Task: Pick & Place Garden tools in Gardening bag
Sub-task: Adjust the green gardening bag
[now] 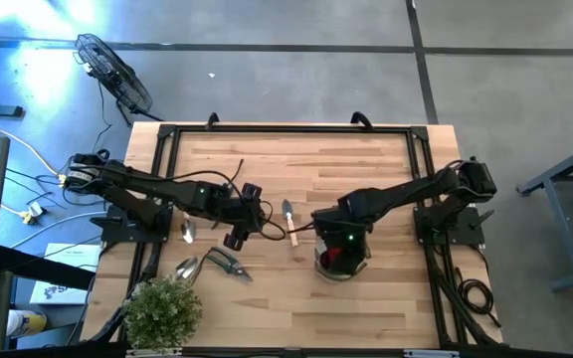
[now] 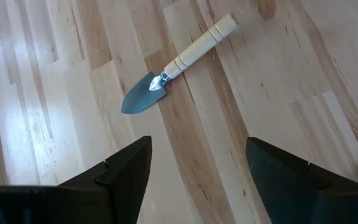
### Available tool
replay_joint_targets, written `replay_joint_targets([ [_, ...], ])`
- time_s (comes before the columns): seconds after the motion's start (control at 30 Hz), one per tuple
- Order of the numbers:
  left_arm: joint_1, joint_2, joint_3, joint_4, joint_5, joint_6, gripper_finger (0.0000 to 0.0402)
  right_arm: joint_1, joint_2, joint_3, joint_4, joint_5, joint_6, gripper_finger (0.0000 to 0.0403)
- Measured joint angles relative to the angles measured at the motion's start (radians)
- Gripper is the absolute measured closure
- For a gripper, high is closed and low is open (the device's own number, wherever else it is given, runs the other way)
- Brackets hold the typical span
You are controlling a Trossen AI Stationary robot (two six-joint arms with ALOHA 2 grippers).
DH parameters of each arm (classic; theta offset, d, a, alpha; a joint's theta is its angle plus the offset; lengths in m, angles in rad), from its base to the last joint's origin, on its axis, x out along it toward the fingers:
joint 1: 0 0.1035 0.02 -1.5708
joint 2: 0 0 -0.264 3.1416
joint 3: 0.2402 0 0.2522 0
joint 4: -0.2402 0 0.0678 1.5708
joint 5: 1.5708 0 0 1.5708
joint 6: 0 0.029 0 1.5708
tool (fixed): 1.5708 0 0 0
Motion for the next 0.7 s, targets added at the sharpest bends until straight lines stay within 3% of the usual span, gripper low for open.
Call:
replay_joint_targets([
  [0.33, 0.0, 0.0, 0.0, 0.0, 0.011, -0.004, 0.0149, -0.018, 0.0, 0.0, 0.156, 0.058, -0.078, 0.04],
  [0.5, 0.0, 0.0, 0.0, -0.005, 0.019, -0.008, 0.0149, -0.021, 0.0, 0.0, 0.107, 0.051, -0.049, 0.04],
  [0.7, 0.0, 0.0, 0.0, -0.005, 0.019, -0.006, 0.0149, -0.019, -0.002, 0.0, 0.058, 0.113, -0.109, 0.04],
])
